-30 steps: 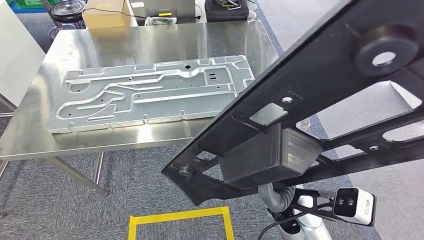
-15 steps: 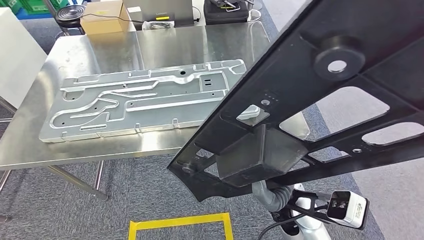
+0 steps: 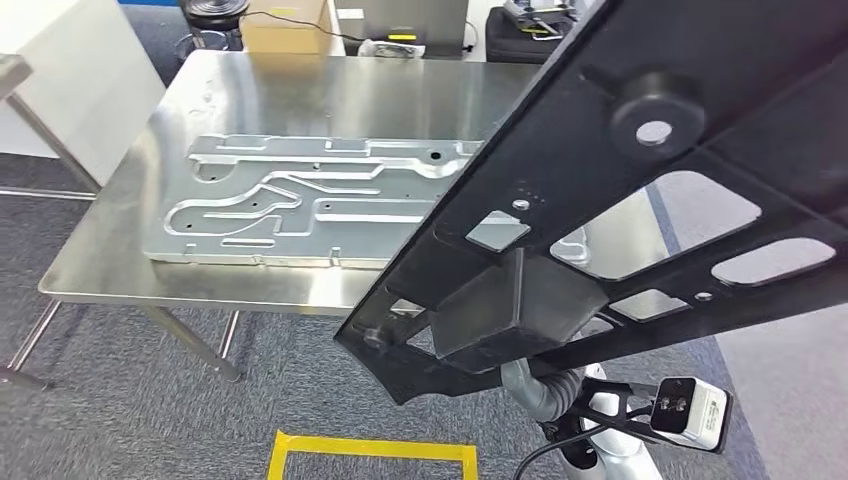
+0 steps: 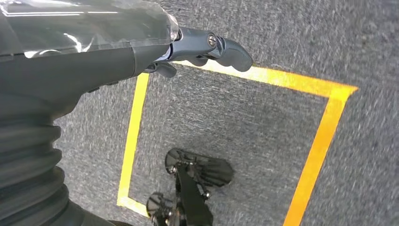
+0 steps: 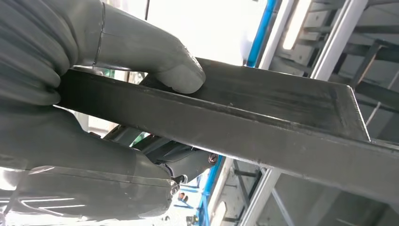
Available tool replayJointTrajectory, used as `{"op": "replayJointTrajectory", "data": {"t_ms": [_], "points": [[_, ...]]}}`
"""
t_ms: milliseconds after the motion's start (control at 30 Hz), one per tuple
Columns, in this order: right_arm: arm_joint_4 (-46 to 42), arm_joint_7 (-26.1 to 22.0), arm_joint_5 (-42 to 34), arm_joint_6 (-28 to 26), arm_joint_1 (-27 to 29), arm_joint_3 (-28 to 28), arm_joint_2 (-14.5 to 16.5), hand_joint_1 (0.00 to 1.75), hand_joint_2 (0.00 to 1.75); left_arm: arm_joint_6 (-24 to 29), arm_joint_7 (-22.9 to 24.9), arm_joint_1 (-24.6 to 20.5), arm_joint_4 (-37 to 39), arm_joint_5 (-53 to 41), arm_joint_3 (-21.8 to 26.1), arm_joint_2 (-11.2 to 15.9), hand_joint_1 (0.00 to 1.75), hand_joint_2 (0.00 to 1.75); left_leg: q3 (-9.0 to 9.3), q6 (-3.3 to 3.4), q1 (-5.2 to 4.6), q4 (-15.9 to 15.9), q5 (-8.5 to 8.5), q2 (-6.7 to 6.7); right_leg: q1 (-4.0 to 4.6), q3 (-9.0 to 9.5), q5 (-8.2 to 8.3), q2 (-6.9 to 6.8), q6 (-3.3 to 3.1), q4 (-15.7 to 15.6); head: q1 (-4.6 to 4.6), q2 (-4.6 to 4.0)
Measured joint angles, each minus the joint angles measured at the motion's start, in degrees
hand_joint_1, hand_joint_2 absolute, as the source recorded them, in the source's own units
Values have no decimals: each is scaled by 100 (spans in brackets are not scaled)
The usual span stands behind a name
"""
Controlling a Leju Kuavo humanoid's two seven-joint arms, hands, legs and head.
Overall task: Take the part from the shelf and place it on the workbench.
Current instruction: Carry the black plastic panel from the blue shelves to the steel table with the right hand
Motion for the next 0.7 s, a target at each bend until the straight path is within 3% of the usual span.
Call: {"op": "replayJointTrajectory", "data": {"t_ms": [33,67,133,200,267,367,400,500,533,567,633,700], "points": [[18,10,-39,-4,1,1,-10,175,175,1,2,7,0,1,0,0,0,175,33,1,-1,2,-25,-44,-6,-111,101,5,3,68,0,0],[37,12,-73,-7,-1,1,-20,175,175,3,4,15,0,2,0,-2,0,175,78,-7,-2,4,-55,-84,-11,-109,313,6,-1,-93,0,0],[69,3,-115,0,-14,1,-37,175,175,14,9,23,0,15,2,-10,0,175,166,-41,-5,9,-128,-142,-16,121,838,28,-39,-828,1,0],[101,-19,-141,13,-37,3,-50,175,175,28,12,14,0,37,7,-18,0,175,192,-100,-12,22,-186,-174,4,301,1075,65,-90,-1378,1,0],[133,-57,-156,16,-58,7,-59,175,175,34,11,13,0,50,10,-21,0,175,194,-166,-8,6,-212,-182,26,326,1050,84,-138,-1488,0,0],[160,-155,-164,-2,-83,7,-73,175,175,31,-3,15,0,54,13,-22,0,175,161,-264,-1,164,-336,-107,-17,427,1030,60,-231,-1574,-1,0],[161,-197,-157,-14,-88,7,-76,175,175,29,-8,10,0,55,13,-23,0,175,41,-298,6,423,-458,-67,-28,471,1017,43,-261,-1602,-1,0],[145,-358,-69,-95,-48,5,-98,175,175,18,-11,17,0,76,15,-22,0,175,-577,-374,39,1507,-822,-9,-19,551,947,7,-295,-1608,-1,0],[118,-400,-20,-129,-12,3,-112,175,175,13,-11,29,0,89,18,-22,0,175,-687,-385,46,1633,-782,0,-18,584,919,3,-291,-1608,-1,0],[84,-426,27,-168,21,1,-127,175,175,8,-12,40,0,100,22,-21,0,175,-684,-388,52,1526,-625,9,-19,624,890,2,-284,-1607,-1,0],[30,-438,92,-237,26,-10,-147,175,175,3,-19,46,0,105,28,-20,0,175,-411,-367,59,798,-148,38,-20,713,828,2,-258,-1607,-1,0],[46,-440,99,-299,-116,-72,-154,175,175,6,-34,29,0,101,28,-19,0,175,-150,-311,39,182,92,58,2,752,782,14,-208,-1589,-1,0]]}}
